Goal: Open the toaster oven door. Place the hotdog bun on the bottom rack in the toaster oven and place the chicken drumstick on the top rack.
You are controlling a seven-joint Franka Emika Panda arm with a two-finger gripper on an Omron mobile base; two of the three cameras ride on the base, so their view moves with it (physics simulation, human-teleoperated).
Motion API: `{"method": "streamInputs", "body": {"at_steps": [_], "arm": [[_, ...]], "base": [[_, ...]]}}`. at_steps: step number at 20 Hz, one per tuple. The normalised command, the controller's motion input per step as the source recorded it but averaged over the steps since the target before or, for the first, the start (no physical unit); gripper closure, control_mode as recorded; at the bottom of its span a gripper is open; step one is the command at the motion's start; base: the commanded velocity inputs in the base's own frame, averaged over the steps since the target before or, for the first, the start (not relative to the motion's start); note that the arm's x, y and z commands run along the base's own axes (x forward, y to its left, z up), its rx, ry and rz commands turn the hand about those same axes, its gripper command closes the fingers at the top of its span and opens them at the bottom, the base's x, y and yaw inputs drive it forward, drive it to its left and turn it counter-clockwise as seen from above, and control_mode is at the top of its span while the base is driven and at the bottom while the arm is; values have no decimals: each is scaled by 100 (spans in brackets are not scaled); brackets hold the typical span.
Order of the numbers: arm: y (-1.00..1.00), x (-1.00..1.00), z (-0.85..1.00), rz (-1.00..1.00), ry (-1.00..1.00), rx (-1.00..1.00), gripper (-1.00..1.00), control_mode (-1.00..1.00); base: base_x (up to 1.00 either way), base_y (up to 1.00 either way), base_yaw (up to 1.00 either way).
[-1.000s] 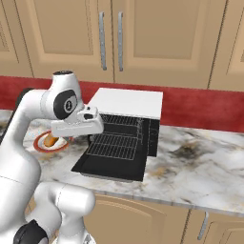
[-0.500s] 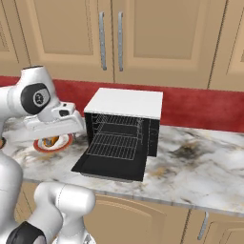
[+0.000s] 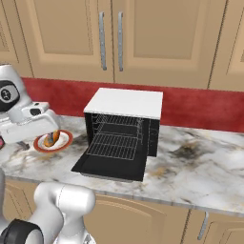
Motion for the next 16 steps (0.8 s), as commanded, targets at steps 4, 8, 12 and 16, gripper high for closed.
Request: {"method": "streamInputs", "body": {"at_steps": [4, 8, 12, 16], "arm": [[67, -14, 5, 0, 3, -5, -100, -100], [74, 10, -1, -7, 3, -6, -100, -100], [70, 37, -16, -17, 0, -5, -100, -100], [42, 51, -26, -27, 0, 0, -100, -100]], "base": [[0, 0, 0], [0, 0, 0], [0, 0, 0], [0, 0, 0]]}}
